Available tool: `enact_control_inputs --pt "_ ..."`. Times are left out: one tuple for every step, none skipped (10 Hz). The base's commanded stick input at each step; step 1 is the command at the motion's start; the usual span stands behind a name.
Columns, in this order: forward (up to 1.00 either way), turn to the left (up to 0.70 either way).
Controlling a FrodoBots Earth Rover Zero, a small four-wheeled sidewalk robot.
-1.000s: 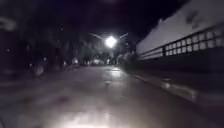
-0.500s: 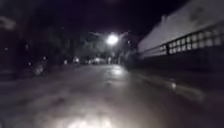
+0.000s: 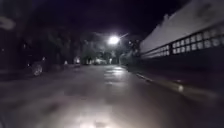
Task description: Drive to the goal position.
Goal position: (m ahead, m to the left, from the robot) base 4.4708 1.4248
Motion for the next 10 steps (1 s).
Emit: enact_control_inputs --pt "0.5 0.0" --pt "0.5 0.0" --pt "0.5 0.0" --pt "0.5 0.0" --pt "0.5 0.0" --pt "0.5 0.0" --pt "0.5 0.0" --pt "0.5 0.0" --pt "0.5 0.0" --pt "0.5 0.0"
